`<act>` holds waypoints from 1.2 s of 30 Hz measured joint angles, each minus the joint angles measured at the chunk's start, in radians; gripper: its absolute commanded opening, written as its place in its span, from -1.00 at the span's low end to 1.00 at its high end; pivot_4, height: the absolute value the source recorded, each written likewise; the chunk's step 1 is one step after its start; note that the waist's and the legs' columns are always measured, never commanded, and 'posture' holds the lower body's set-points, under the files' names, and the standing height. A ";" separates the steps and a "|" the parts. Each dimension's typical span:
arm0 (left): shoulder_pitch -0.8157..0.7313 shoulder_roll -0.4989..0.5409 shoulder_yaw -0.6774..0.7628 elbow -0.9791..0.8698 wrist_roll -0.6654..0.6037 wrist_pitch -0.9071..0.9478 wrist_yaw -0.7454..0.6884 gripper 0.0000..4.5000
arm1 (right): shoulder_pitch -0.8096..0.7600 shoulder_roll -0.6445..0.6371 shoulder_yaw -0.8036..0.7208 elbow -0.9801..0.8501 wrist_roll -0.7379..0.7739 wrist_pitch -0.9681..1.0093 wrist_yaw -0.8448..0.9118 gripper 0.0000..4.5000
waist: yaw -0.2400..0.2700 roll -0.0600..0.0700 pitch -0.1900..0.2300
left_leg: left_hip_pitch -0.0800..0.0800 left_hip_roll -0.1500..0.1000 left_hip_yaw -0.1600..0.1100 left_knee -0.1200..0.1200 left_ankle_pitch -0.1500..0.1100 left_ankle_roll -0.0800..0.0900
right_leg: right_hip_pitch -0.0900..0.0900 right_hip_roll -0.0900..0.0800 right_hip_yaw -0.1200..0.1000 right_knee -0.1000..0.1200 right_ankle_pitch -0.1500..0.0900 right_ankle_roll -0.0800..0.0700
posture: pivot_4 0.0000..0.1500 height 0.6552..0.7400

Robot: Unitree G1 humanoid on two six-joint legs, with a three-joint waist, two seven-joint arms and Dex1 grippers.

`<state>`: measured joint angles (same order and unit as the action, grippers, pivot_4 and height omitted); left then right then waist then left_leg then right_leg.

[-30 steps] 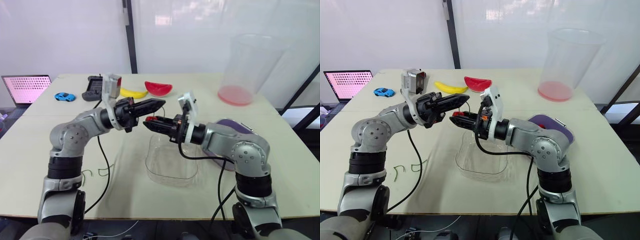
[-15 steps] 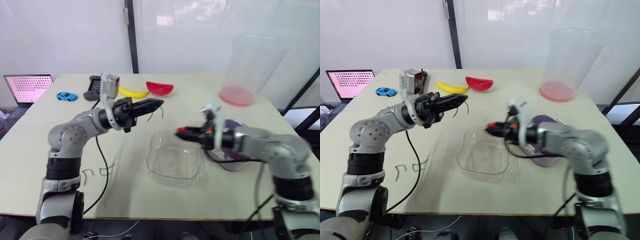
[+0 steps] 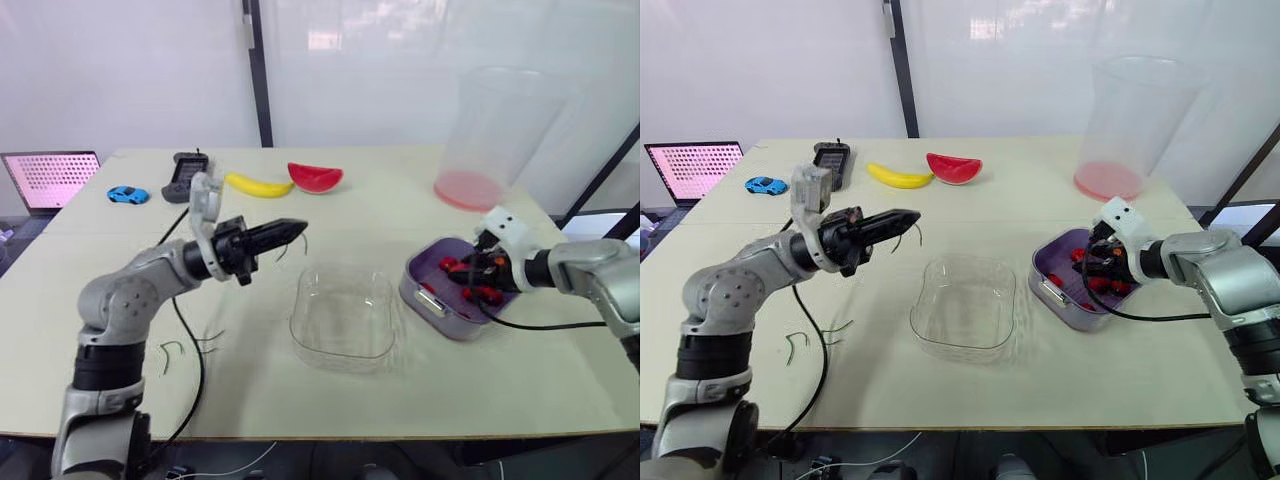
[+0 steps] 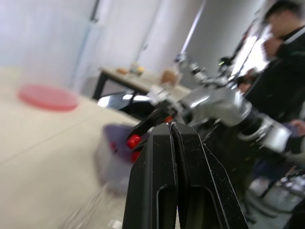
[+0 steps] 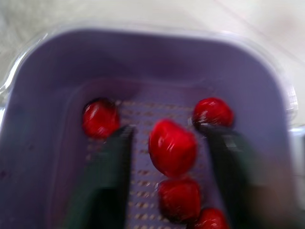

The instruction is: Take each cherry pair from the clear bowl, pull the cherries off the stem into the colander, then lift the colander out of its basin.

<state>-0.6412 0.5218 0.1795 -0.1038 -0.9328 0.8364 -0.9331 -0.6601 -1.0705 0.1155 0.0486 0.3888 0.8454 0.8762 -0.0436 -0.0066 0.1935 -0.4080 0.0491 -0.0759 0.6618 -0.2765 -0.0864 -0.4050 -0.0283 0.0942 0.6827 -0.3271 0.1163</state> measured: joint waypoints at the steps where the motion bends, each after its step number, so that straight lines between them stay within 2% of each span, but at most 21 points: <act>1: 0.006 0.001 -0.001 -0.001 0.005 -0.001 0.000 -1.00 | -0.010 -0.006 0.000 0.006 -0.012 -0.005 0.014 0.93 | 0.002 0.000 0.000 | 0.000 0.000 0.000 0.000 0.000 0.000 | 0.000 0.000 0.000 0.000 0.000 0.000 | 1.00 0.95; 7: 0.009 0.011 -0.001 -0.017 0.008 -0.002 -0.001 -1.00 | -0.066 -0.032 -0.056 0.005 -0.005 -0.040 0.118 0.97 | 0.003 0.000 0.000 | 0.000 0.000 0.000 0.000 0.000 0.000 | 0.000 0.000 0.000 0.000 0.000 0.000 | 1.00 0.95; 12: 0.020 0.060 -0.001 -0.035 0.011 0.004 -0.010 -1.00 | -0.168 0.016 -0.231 -0.120 0.281 0.137 0.227 0.97 | -0.001 0.001 0.000 | 0.000 0.001 -0.001 -0.001 0.000 0.000 | 0.000 0.001 -0.001 0.000 0.000 0.000 | 1.00 0.95; 15: 0.060 0.159 -0.003 -0.035 0.065 -0.002 -0.028 -1.00 | -0.207 0.073 -0.281 -0.244 0.468 0.241 0.256 0.97 | -0.005 0.001 0.000 | 0.001 0.001 -0.001 -0.001 0.000 0.000 | 0.000 0.001 -0.001 0.000 0.000 0.000 | 1.00 0.95; 18: 0.118 0.242 0.000 -0.032 0.103 -0.011 -0.063 -1.00 | -0.214 0.104 -0.275 -0.326 0.559 0.285 0.256 0.97 | 0.002 0.001 0.001 | 0.000 0.000 -0.001 -0.001 0.000 0.000 | 0.000 0.000 -0.001 0.000 0.000 0.000 | 1.00 0.95; 21: 0.197 0.352 0.015 -0.028 0.142 -0.028 -0.112 -1.00 | -0.207 0.116 -0.244 -0.366 0.580 0.290 0.248 0.97 | 0.007 0.000 0.001 | 0.000 0.000 0.000 -0.001 0.000 0.000 | 0.000 0.000 -0.001 0.000 0.000 0.000 | 1.00 0.95; 25: 0.344 0.491 0.044 0.002 0.258 -0.134 -0.179 -1.00 | -0.189 0.124 -0.203 -0.377 0.565 0.275 0.238 0.97 | 0.001 0.001 0.001 | 0.000 0.000 0.000 -0.002 0.000 0.000 | 0.000 0.000 -0.001 0.000 0.000 0.000 | 1.00 0.95; 30: 0.465 0.490 0.049 0.078 0.319 -0.197 -0.195 -1.00 | -0.178 0.139 -0.155 -0.377 0.532 0.245 0.228 0.97 | 0.002 0.001 0.001 | 0.000 0.001 0.000 -0.002 0.000 0.000 | -0.001 0.000 -0.001 0.000 0.000 0.000 | 1.00 0.95; 34: 0.501 0.454 0.053 0.146 0.340 -0.233 -0.191 -1.00 | -0.171 0.141 -0.144 -0.377 0.519 0.229 0.217 0.97 | 0.004 0.001 0.001 | 0.000 0.001 0.000 -0.002 0.000 0.000 | -0.001 0.000 -0.001 0.000 0.000 0.000 | 1.00 0.95; 36: 0.513 0.439 0.063 0.173 0.342 -0.235 -0.184 -0.74 | -0.163 0.140 -0.144 -0.378 0.518 0.228 0.207 1.00 | 0.002 0.001 0.001 | 0.000 0.001 0.000 -0.002 0.000 0.000 | -0.001 0.000 -0.001 0.000 0.000 0.000 | 1.00 0.95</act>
<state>-0.1278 0.9608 0.2420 0.0687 -0.5912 0.6010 -1.1172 -0.8231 -0.9303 -0.0287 -0.3293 0.9068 1.0734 1.0831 -0.0418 -0.0056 0.1946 -0.4083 0.0498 -0.0755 0.6598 -0.2767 -0.0861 -0.4062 -0.0286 0.0935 0.6824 -0.3273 0.1159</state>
